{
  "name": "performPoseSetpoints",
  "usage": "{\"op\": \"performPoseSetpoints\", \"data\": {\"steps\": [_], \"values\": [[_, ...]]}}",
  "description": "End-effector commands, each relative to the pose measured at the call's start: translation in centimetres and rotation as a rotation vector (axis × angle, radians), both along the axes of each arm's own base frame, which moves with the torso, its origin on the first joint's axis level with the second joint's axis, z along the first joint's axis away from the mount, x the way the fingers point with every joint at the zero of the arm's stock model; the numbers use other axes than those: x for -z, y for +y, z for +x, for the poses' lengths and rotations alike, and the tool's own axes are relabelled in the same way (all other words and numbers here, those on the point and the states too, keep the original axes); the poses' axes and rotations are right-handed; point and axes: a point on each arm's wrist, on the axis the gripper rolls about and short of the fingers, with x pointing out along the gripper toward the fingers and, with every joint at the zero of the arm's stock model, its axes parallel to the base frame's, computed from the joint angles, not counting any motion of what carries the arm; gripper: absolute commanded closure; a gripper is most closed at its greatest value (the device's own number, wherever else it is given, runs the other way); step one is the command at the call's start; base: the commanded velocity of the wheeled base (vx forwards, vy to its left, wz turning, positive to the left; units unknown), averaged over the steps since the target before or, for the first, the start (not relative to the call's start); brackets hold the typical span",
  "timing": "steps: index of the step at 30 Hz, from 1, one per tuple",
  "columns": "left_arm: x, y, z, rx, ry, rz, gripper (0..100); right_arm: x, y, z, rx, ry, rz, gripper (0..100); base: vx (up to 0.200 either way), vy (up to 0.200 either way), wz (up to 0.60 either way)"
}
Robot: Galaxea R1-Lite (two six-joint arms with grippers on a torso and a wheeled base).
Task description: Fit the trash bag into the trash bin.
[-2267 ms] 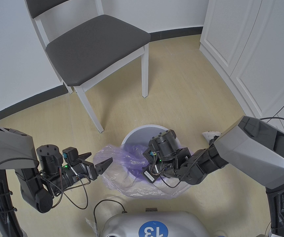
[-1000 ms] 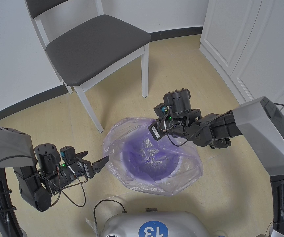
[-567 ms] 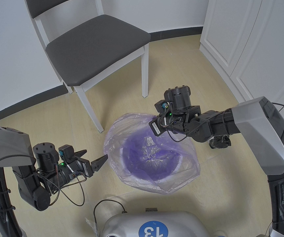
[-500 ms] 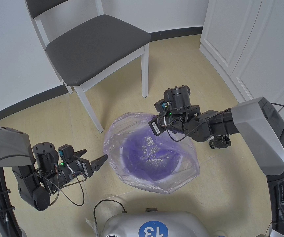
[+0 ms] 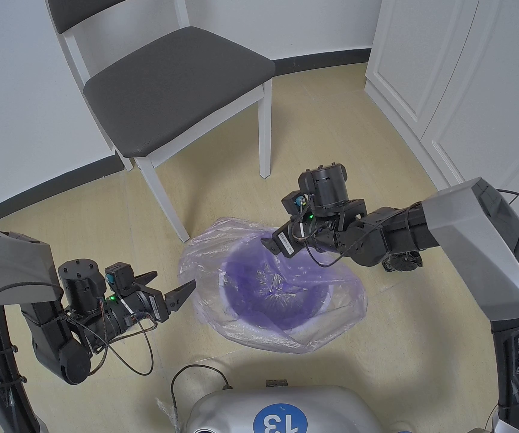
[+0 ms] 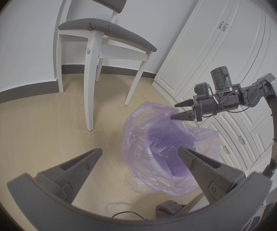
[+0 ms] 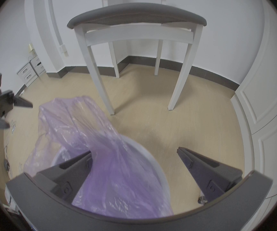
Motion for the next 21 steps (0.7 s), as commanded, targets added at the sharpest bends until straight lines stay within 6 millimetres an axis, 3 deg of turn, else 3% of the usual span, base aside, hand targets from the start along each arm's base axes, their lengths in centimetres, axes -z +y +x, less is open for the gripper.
{"op": "performPoseSetpoints", "data": {"steps": [1, 13, 21], "values": [[-0.4, -0.1, -0.2, 0.005, -0.023, -0.006, 0, -3.2, -1.7, -4.1, -0.028, 0.002, -0.016, 0, 0.000, 0.000, 0.00], [-0.6, -0.6, -0.7, 0.025, -0.022, -0.006, 0, -4.7, -4.5, -8.7, -0.035, -0.031, -0.001, 0, 0.000, 0.000, 0.00], [-1.0, -0.9, -0.9, 0.040, -0.034, -0.009, 0, -3.6, -4.4, -9.3, 0.027, -0.013, -0.040, 0, 0.000, 0.000, 0.00]]}}
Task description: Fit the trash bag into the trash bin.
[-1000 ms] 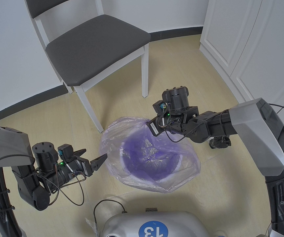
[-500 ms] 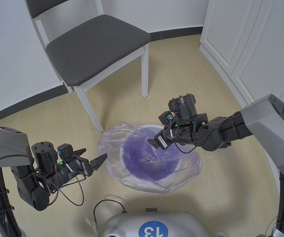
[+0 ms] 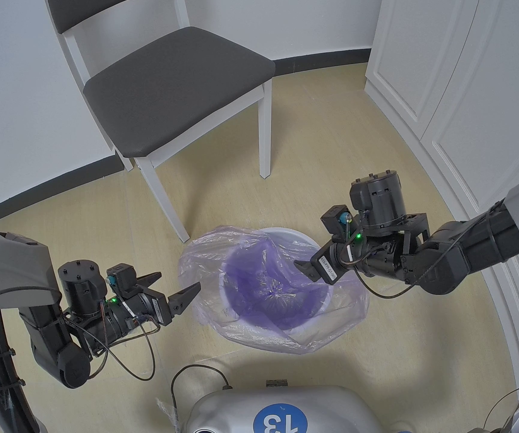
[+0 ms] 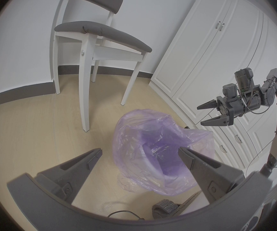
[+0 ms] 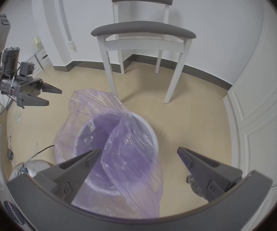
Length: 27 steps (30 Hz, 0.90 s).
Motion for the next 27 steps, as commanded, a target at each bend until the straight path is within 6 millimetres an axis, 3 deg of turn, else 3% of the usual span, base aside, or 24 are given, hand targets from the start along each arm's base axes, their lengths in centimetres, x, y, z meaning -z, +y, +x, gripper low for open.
{"op": "performPoseSetpoints", "data": {"steps": [1, 12, 18, 27], "values": [[-0.3, -0.1, -0.1, 0.006, -0.020, -0.007, 0, 0.0, 0.2, -0.5, 0.001, 0.003, 0.000, 0, 0.000, 0.000, 0.00], [0.2, 0.7, -2.2, -0.015, 0.050, 0.011, 0, 1.6, 1.0, -2.2, -0.046, 0.053, -0.049, 0, 0.000, 0.000, 0.00], [-1.0, 0.9, -2.6, -0.018, 0.015, -0.005, 0, 0.9, 1.4, -3.1, -0.075, 0.037, -0.047, 0, 0.000, 0.000, 0.00], [-1.1, 0.7, -2.5, -0.011, 0.005, -0.003, 0, 1.0, 1.4, -3.2, -0.084, 0.037, -0.061, 0, 0.000, 0.000, 0.00]]}}
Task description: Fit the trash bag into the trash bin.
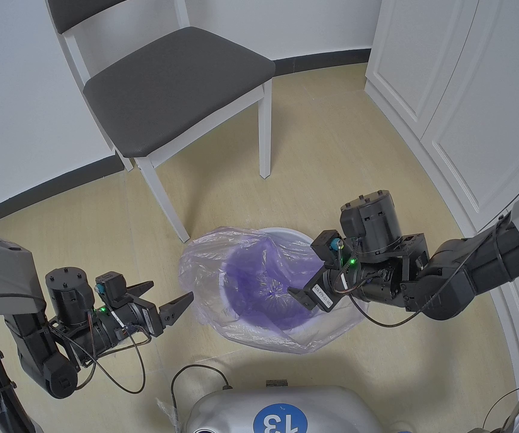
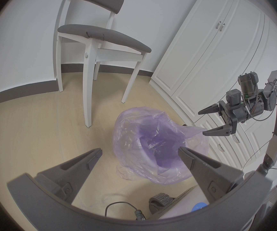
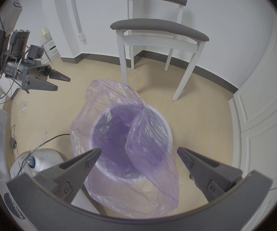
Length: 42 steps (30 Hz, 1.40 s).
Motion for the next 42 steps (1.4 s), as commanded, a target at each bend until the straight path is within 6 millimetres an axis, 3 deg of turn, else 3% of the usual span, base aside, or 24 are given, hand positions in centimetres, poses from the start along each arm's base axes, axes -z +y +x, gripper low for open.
{"op": "performPoseSetpoints", "data": {"steps": [1, 14, 23, 33, 42], "values": [[-0.4, -0.1, 0.1, 0.003, -0.027, -0.007, 0, 0.0, -0.1, -0.1, -0.001, 0.000, -0.001, 0, 0.000, 0.000, 0.00], [0.0, -0.6, 0.0, 0.023, -0.018, 0.000, 0, 0.7, -0.7, -0.2, 0.008, 0.017, -0.018, 0, 0.000, 0.000, 0.00], [-0.5, -0.8, -0.5, 0.029, -0.030, 0.000, 0, -1.1, -2.0, -1.3, 0.017, -0.010, -0.001, 0, 0.000, 0.000, 0.00], [-0.3, -0.9, -0.8, 0.034, -0.017, 0.005, 0, -0.4, -2.5, -1.8, 0.010, 0.006, -0.026, 0, 0.000, 0.000, 0.00], [-0.5, -0.6, -1.0, 0.026, -0.026, 0.012, 0, -0.9, -3.2, -2.4, -0.029, -0.035, -0.088, 0, 0.000, 0.000, 0.00]]}}
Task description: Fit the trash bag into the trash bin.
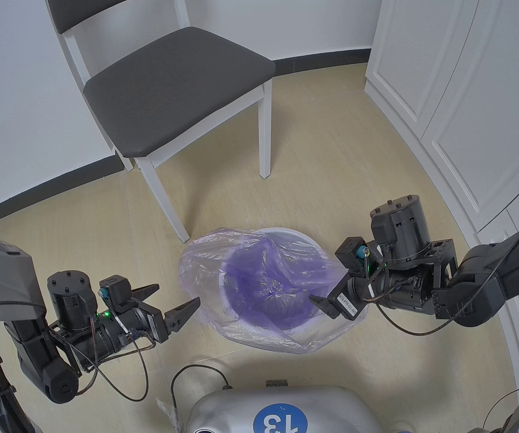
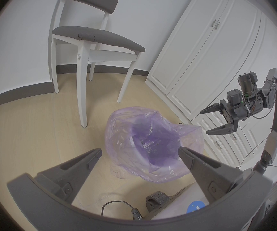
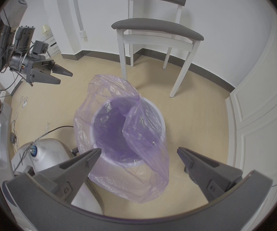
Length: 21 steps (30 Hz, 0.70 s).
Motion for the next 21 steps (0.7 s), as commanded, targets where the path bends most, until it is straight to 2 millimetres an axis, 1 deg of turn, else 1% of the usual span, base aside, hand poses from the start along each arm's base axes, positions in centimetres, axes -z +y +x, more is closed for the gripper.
{"op": "performPoseSetpoints", "data": {"steps": [1, 3, 6, 10, 12, 14, 16, 21], "values": [[-0.3, 0.2, -0.4, -0.001, -0.023, 0.008, 0, -0.1, -0.6, -0.3, -0.040, -0.031, -0.065, 0, 0.000, 0.000, 0.00], [-0.4, 0.3, -0.4, 0.004, -0.034, 0.024, 0, 0.1, -0.5, -0.3, -0.055, -0.042, -0.085, 0, 0.000, 0.000, 0.00], [0.1, 0.0, -0.2, 0.016, -0.032, 0.048, 0, 0.6, 0.2, 0.2, -0.078, -0.076, -0.090, 0, 0.000, 0.000, 0.00], [0.9, -0.7, 1.4, 0.023, -0.036, 0.049, 0, 2.6, 1.4, 1.7, -0.100, -0.106, -0.112, 0, 0.000, 0.000, 0.00], [1.0, -1.2, 2.1, 0.036, -0.047, 0.053, 0, 3.3, 1.7, 2.1, -0.106, -0.100, -0.126, 0, 0.000, 0.000, 0.00], [1.1, -1.5, 2.6, 0.040, -0.055, 0.062, 0, 3.5, 2.0, 2.4, -0.110, -0.098, -0.132, 0, 0.000, 0.000, 0.00], [1.0, -1.8, 3.3, 0.047, -0.048, 0.082, 0, 4.3, 2.4, 3.0, -0.116, -0.091, -0.146, 0, 0.000, 0.000, 0.00], [0.5, -2.1, 4.1, 0.045, -0.051, 0.090, 0, 5.7, 2.9, 3.9, -0.113, -0.073, -0.160, 0, 0.000, 0.000, 0.00]]}}
